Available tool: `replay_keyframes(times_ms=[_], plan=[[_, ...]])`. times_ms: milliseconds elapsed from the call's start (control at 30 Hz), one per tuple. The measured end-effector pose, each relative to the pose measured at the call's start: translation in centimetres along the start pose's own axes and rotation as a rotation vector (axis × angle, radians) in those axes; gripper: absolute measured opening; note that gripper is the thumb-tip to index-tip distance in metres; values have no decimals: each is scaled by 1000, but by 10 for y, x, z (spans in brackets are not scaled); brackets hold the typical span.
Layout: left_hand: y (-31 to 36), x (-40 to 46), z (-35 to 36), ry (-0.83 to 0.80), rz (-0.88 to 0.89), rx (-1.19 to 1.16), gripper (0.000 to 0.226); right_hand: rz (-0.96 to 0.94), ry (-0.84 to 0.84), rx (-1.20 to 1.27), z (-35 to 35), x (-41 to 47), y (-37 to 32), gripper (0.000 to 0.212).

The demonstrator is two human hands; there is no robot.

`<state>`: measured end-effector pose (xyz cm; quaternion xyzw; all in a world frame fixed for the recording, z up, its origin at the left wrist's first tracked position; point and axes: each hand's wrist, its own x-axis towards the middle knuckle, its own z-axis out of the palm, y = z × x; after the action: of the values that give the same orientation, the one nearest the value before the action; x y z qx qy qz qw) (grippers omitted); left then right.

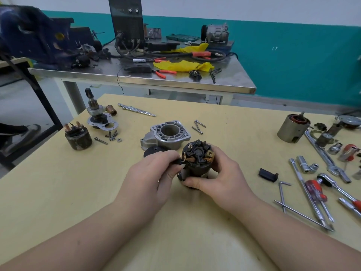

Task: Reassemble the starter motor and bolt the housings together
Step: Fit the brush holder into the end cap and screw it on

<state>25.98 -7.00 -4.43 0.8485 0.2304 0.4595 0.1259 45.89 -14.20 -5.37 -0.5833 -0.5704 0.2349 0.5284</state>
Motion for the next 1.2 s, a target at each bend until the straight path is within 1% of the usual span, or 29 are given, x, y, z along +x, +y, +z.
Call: replay_keyframes(times_ms=[100,200,267,333,367,433,500,567,600,667,733,767,800,867,933,1000,1033,1067,1100,1133,1167,1200], plan=[[2,1,-3,7,9,22,19,37,-12,-6,0,2,1,81],[6,3,-1,12,-11,-36,15,83,-21,34,1,3,3,78],[7,5,1,17,-24,-69,15,109,-91,162,1,1,1,78],[9,6,4,37,-54,-117,21,139,-139,355,-1,-1,-4,79],[9,6,6,47,-75,-151,22,170,-133,448,-1,0,-6,78],[10,7,8,51,-98,-217,23,225,-82,525,1,1,-11,77],[10,10,11,34,-97,-277,22,263,-15,496,6,4,-14,76],[8,13,12,16,-94,-314,21,296,11,485,10,6,-15,74],[6,14,13,-7,-121,-339,25,304,9,491,9,8,-15,73],[0,16,12,-95,-249,-456,51,318,-26,524,4,14,-15,74],[-8,19,11,-186,-345,-577,77,341,-111,559,-2,21,-15,76],[-11,22,12,-231,-343,-591,85,342,-165,567,-5,23,-15,76],[-13,26,12,-285,-321,-589,89,332,-218,574,-6,25,-16,75],[-15,34,11,-387,-289,-620,87,314,-302,584,-6,28,-19,74],[-15,36,12,-406,-305,-664,80,328,-323,572,-7,29,-21,84],[-16,32,16,-330,-341,-644,80,359,-271,515,-9,26,-26,100],[-15,30,19,-281,-368,-628,80,363,-182,426,-9,22,-29,99],[-13,28,22,-238,-405,-608,81,357,-63,311,-10,17,-31,92],[-10,29,24,-201,-448,-585,82,349,65,222,-10,10,-32,80],[-7,32,26,-166,-483,-552,83,346,166,186,-9,5,-31,64],[-4,35,27,-136,-506,-505,84,353,209,201,-8,0,-28,51],[-2,39,28,-119,-511,-446,82,363,200,240,-6,-4,-27,45]])
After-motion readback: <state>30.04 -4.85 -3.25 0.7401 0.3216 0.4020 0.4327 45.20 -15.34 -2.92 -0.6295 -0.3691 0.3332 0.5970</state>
